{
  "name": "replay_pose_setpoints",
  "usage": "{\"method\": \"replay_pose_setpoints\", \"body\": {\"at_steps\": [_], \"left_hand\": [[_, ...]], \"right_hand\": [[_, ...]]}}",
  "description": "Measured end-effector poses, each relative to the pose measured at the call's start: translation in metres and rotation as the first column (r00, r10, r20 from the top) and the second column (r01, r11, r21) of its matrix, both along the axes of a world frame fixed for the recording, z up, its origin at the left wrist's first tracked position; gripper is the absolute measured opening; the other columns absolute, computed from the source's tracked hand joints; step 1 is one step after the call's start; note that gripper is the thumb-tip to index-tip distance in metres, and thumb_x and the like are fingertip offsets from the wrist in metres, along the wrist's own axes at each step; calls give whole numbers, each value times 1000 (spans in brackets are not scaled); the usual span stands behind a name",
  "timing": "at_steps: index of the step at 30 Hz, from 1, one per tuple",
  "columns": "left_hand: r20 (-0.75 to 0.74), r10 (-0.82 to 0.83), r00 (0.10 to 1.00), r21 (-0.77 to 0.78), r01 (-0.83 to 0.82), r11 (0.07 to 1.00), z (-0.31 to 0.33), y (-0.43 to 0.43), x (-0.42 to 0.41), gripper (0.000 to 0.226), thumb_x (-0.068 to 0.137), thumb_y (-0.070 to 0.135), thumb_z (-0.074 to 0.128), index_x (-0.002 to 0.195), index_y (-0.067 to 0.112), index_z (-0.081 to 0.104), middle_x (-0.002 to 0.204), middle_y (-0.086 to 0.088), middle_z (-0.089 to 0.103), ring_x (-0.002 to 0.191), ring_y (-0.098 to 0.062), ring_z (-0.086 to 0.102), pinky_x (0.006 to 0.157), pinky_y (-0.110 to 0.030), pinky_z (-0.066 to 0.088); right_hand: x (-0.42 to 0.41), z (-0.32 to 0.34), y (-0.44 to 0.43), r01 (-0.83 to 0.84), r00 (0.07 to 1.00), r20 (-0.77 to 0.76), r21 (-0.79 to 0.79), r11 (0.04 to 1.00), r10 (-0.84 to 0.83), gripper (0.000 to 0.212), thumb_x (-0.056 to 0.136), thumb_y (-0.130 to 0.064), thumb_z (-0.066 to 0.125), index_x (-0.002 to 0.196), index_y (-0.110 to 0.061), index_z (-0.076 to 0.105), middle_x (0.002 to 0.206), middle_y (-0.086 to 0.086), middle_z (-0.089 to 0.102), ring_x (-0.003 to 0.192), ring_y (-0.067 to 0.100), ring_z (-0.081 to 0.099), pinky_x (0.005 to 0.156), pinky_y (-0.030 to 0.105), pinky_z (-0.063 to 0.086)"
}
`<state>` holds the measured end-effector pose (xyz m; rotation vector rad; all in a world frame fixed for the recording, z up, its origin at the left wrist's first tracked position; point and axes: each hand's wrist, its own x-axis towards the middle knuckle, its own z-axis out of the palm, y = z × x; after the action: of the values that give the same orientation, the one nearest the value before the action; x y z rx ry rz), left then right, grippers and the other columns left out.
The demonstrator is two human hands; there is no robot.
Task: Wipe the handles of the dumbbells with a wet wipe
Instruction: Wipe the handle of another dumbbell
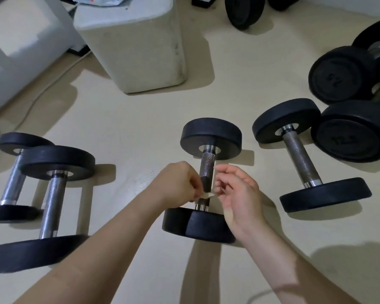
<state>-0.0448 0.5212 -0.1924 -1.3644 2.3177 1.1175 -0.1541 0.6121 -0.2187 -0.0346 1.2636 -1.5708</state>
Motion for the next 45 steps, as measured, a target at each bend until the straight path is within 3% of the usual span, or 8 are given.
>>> {"method": "replay_pose_setpoints", "body": {"at_steps": [6,10,16,21,26,38,41,45], "left_hand": [[-506,555,660,261,-495,828,13,28,5,7,79,10,72,78,13,66,83,-7,71,73,-23,70,74,-42,59],[-457,392,798,-41,-460,887,9,47,10,10,87,31,64,80,30,70,79,16,69,79,-1,64,78,-30,54],[-296,-141,945,-345,32,938,-5,91,33,31,80,53,57,108,40,60,102,21,61,99,-7,49,84,-31,45],[-364,-61,929,-286,-49,957,-11,85,41,33,79,49,62,111,40,61,104,23,58,103,-2,45,90,-27,42],[-364,3,931,-248,-100,964,-10,81,51,34,76,43,67,109,41,60,103,25,58,105,0,44,89,-19,38],[-332,109,937,-238,-195,951,0,75,73,31,77,21,66,102,40,62,99,26,57,104,-2,44,82,-7,30],[-313,94,945,-285,-188,940,-1,75,77,37,79,12,65,105,38,62,103,26,56,107,-2,43,85,-6,30],[-236,-46,971,-401,-54,914,9,73,83,43,80,11,59,114,36,57,110,22,53,107,-4,41,84,-15,41]], "right_hand": [[-2,8,3,-404,908,-157,-86,911,388,30,84,-21,64,114,-17,68,111,8,70,101,23,66,86,37,54],[-10,0,-5,-202,882,-417,81,976,218,14,89,-10,63,94,-18,74,90,4,74,78,15,70,70,27,56],[-27,-24,-30,-284,443,-795,313,906,414,24,92,-24,59,115,-22,67,115,-3,52,92,6,54,71,-5,33],[-27,-44,-30,-222,173,-958,189,956,230,20,84,-2,64,94,-14,75,93,-1,68,89,18,60,80,28,50],[-19,-43,-21,-354,239,-912,237,905,333,8,79,-6,72,78,-13,75,75,-11,59,70,-2,59,64,8,45],[-6,-34,-28,-619,-125,-920,366,695,373,12,76,1,69,72,-10,72,75,-2,61,71,10,61,67,21,49],[-17,-38,-71,-546,-76,-966,246,801,245,13,71,7,71,70,-6,71,74,0,59,76,3,54,71,-3,35],[-1,-45,-45,-588,-118,-943,319,744,311,10,77,-2,67,72,-10,72,75,3,60,68,17,60,66,23,49]]}}
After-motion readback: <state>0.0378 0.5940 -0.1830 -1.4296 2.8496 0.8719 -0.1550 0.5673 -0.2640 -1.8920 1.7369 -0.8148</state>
